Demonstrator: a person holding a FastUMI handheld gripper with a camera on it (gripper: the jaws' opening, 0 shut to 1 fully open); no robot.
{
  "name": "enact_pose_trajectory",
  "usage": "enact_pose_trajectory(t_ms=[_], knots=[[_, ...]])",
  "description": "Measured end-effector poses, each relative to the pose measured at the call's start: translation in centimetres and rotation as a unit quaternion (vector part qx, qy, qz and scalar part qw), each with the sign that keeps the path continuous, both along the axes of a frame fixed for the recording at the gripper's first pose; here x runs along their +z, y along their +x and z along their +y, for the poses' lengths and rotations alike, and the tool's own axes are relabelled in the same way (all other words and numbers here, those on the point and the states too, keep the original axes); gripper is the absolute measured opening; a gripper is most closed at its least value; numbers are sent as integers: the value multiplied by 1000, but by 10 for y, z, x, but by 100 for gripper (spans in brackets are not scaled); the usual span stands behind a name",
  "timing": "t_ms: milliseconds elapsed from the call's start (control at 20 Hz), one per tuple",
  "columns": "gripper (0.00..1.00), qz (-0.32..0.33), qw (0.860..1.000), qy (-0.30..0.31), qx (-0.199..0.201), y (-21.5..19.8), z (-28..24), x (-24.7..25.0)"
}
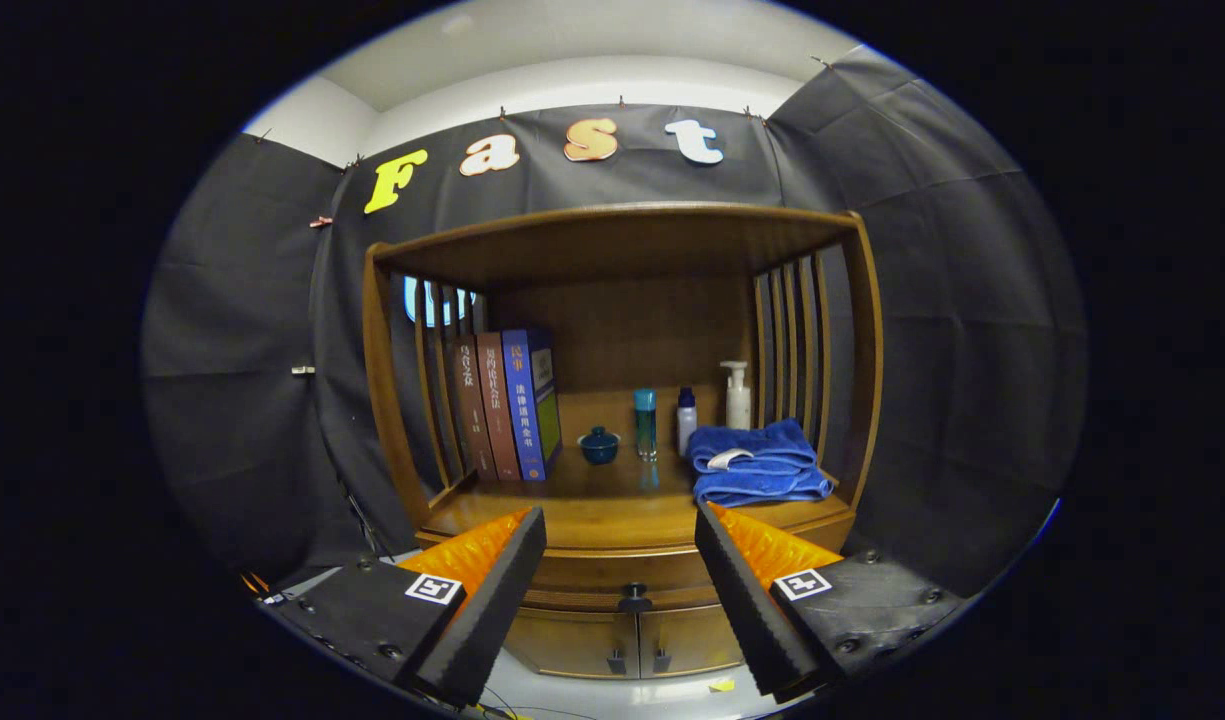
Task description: Pull open the drawer, take out the items inside it, and place them on the countertop above the cabinet.
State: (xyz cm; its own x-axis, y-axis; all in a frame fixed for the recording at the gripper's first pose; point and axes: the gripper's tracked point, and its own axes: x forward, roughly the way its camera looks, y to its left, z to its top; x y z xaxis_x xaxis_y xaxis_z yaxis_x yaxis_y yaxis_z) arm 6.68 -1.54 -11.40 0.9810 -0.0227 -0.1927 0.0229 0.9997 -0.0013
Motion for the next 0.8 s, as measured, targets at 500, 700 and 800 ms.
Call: enact_pose_trajectory(t_ms=[500, 700, 800], knots=[[98, 102, 994, 15, -19, 53, -13, -121], [98, 142, 989, 23, -23, 69, -18, -171], [98, 163, 986, 32, -26, 76, -21, -195]])
